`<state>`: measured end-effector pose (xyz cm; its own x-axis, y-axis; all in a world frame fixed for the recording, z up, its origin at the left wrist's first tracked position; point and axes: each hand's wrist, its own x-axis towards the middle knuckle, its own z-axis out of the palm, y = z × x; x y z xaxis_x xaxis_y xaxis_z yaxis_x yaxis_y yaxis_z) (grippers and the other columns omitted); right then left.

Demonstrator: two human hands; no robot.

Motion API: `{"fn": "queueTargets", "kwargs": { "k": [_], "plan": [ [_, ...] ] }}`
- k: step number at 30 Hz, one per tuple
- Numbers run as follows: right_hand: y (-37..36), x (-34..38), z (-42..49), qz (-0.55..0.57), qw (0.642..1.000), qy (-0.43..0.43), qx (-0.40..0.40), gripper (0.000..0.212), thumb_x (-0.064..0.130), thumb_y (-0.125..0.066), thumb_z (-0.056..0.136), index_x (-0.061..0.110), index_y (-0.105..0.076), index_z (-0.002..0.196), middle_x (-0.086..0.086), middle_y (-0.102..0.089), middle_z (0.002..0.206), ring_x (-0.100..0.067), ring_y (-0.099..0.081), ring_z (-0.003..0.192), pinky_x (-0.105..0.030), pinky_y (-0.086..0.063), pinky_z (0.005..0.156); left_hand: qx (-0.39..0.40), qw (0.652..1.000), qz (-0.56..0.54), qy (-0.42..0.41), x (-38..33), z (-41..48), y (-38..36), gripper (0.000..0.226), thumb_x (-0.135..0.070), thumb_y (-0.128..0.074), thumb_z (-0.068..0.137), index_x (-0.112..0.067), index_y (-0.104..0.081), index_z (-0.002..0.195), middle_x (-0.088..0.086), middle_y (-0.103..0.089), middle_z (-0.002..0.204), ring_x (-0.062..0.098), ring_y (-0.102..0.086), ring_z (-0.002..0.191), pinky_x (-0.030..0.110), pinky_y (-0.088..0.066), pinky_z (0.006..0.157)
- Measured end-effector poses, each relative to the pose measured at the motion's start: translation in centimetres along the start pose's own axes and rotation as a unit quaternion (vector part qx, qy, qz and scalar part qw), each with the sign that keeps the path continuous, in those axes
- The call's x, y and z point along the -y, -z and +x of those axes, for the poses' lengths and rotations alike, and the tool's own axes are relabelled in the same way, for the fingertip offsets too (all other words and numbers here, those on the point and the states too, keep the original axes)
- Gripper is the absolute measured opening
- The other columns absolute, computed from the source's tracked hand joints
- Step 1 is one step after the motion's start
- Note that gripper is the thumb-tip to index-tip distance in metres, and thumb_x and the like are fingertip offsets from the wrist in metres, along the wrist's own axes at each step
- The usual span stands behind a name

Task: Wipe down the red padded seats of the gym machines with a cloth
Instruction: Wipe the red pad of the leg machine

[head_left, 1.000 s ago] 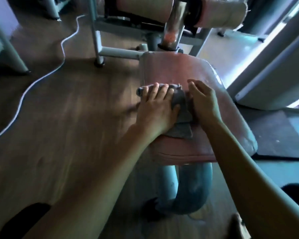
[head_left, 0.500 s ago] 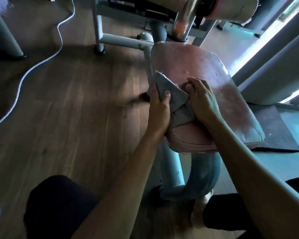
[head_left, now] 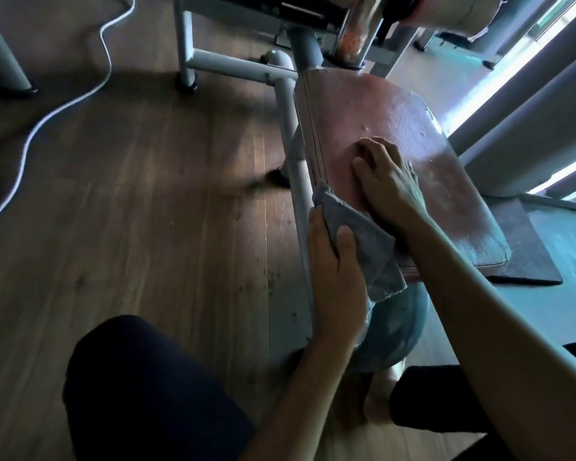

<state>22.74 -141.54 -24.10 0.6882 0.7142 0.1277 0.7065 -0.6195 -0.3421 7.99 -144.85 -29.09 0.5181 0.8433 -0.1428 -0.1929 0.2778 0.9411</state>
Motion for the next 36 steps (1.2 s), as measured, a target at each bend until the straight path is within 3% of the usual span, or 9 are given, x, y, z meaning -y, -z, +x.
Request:
{"fn": "queueTargets", "kwargs": {
  "k": [6,10,11,14,19,23,27,31,36],
  "plan": [
    [0.1,0.2,-0.1,-0.011,1.0,-0.003,0.007,0.042,0.041,-0.038,0.102,0.032,-0.042,0.143,0.008,-0.035,0.153,-0.019,-0.036,0.138,-0.04,-0.022,0.118,-0.009,1.0,0.023,-0.018,0.6,-4.0,-0.2,0.055,-0.046,-0.036,0.101,-0.04,-0.024,0.155,-0.017,-0.031,0.159,-0.001,-0.035,0.142,0.034,-0.04,0.114],
    [0.1,0.3,-0.3,-0.013,1.0,-0.008,0.008,0.041,0.041,-0.036,0.102,0.033,-0.041,0.142,0.007,-0.034,0.154,-0.022,-0.036,0.137,-0.043,-0.023,0.117,0.025,1.0,0.016,0.009,-0.7,1.6,0.3,0.034,-0.033,-0.035,0.108,-0.028,-0.039,0.142,-0.015,-0.056,0.12,-0.015,-0.055,0.104,0.004,-0.046,0.079],
    [0.2,0.4,-0.3,-0.014,1.0,-0.008,0.009,0.041,0.041,-0.036,0.102,0.033,-0.041,0.143,0.006,-0.034,0.154,-0.023,-0.036,0.137,-0.042,-0.023,0.117,0.017,1.0,0.011,0.005,-0.8,1.8,0.3,0.033,-0.033,-0.036,0.108,-0.027,-0.042,0.14,-0.015,-0.057,0.115,-0.014,-0.056,0.101,0.006,-0.046,0.08],
    [0.2,0.5,-0.3,-0.017,1.0,-0.006,0.007,0.041,0.039,-0.036,0.103,0.031,-0.041,0.143,0.005,-0.034,0.154,-0.022,-0.036,0.137,-0.043,-0.022,0.117,0.026,1.0,0.008,-0.002,-0.5,-0.5,0.3,0.052,-0.042,-0.035,0.104,-0.026,-0.03,0.154,-0.008,-0.051,0.142,0.001,-0.052,0.127,0.026,-0.047,0.105],
    [0.1,0.5,-0.4,-0.008,1.0,-0.01,0.011,0.041,0.04,-0.038,0.102,0.032,-0.042,0.142,0.006,-0.035,0.152,-0.021,-0.036,0.136,-0.044,-0.022,0.118,0.044,0.999,0.015,0.028,-1.9,5.4,0.8,0.037,-0.035,-0.036,0.108,-0.032,-0.041,0.144,-0.008,-0.062,0.112,0.011,-0.062,0.104,0.027,-0.049,0.087],
    [0.1,0.6,-0.4,-0.008,1.0,-0.007,0.007,0.041,0.041,-0.037,0.102,0.033,-0.042,0.142,0.007,-0.036,0.152,-0.019,-0.036,0.137,-0.045,-0.021,0.118,0.039,0.998,0.023,0.043,-1.0,4.0,0.7,0.041,-0.043,-0.035,0.106,-0.034,-0.041,0.146,-0.005,-0.064,0.12,0.011,-0.063,0.107,0.034,-0.052,0.095],
    [-0.1,0.5,-0.2,-0.021,1.0,-0.01,0.002,0.041,0.041,-0.037,0.102,0.033,-0.041,0.143,0.007,-0.034,0.153,-0.019,-0.035,0.138,-0.045,-0.02,0.119,0.041,0.999,0.007,0.022,-1.1,1.0,1.1,0.038,-0.037,-0.035,0.108,-0.039,-0.037,0.146,-0.012,-0.061,0.125,0.003,-0.061,0.109,0.025,-0.051,0.094],
    [0.0,0.3,-0.3,-0.014,1.0,0.001,0.004,0.042,0.043,-0.036,0.102,0.031,-0.041,0.143,0.006,-0.036,0.151,-0.02,-0.036,0.137,-0.046,-0.022,0.117,0.03,0.998,0.04,0.04,-2.2,8.1,0.4,0.042,-0.039,-0.036,0.105,-0.037,-0.038,0.148,0.002,-0.062,0.128,0.02,-0.06,0.114,0.043,-0.049,0.102],
    [0.0,0.5,-0.2,-0.015,1.0,-0.01,0.008,0.041,0.042,-0.037,0.103,0.034,-0.041,0.143,0.007,-0.034,0.153,-0.02,-0.035,0.138,-0.043,-0.021,0.118,0.05,0.998,-0.005,0.036,-1.5,3.6,1.0,0.038,-0.038,-0.036,0.107,-0.035,-0.043,0.144,-0.004,-0.064,0.117,0.009,-0.062,0.105,0.03,-0.051,0.091]
  ]
}}
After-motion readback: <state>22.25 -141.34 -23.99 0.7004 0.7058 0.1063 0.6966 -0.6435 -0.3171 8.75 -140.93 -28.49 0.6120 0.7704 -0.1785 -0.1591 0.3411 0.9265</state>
